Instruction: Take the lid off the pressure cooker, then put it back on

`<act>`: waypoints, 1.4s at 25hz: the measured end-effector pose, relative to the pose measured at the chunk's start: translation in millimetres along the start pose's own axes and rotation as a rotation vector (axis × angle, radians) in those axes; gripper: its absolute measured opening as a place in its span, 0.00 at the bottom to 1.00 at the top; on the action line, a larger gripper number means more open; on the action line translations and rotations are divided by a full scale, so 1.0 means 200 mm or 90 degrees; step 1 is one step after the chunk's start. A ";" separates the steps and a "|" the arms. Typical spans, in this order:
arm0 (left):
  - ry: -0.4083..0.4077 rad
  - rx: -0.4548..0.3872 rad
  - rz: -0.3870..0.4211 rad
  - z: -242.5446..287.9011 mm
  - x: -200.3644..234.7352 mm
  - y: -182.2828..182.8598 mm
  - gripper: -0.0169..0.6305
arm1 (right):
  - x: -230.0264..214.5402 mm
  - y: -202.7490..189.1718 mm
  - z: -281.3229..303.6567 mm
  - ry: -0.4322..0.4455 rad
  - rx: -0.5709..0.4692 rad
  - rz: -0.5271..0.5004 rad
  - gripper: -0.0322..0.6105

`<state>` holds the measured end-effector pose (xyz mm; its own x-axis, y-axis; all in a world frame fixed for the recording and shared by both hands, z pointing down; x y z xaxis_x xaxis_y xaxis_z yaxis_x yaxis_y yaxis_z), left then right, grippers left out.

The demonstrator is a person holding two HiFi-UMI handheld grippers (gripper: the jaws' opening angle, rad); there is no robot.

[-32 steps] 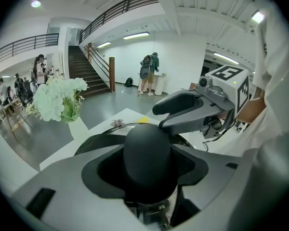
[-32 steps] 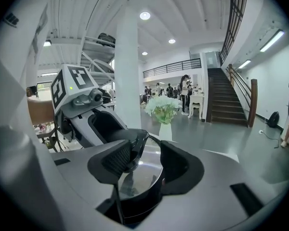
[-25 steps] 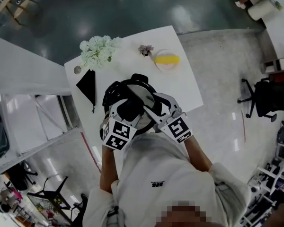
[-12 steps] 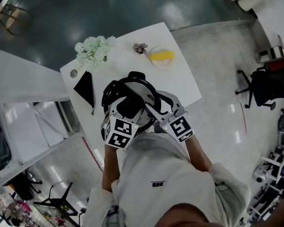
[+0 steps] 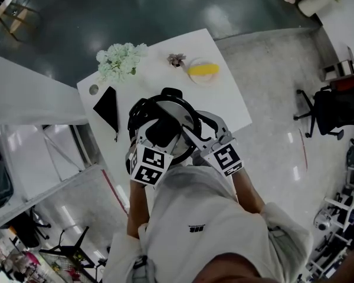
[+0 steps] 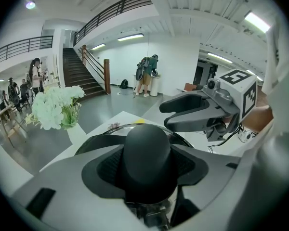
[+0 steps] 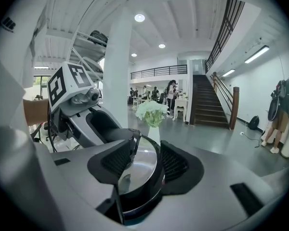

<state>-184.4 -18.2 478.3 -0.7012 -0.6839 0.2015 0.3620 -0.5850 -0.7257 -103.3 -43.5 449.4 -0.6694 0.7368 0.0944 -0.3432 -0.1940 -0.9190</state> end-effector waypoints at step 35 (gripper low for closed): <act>0.005 -0.028 0.010 -0.05 -0.03 0.14 0.47 | -0.11 0.10 -0.04 -0.013 -0.052 -0.007 0.36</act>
<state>-176.3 -26.7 450.3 -0.7004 -0.6892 0.1856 0.3455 -0.5549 -0.7568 -89.3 -58.5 426.1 -0.6797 0.7249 0.1116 -0.2958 -0.1317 -0.9461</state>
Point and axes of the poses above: the fingertips, and each gripper's own axes: z forward along the fingers, x to its left, y out of its top, the point moved 3 cm from there along -z, backward along the fingers, and after that the axes turned 10 degrees about -y, right-handed, at the moved point
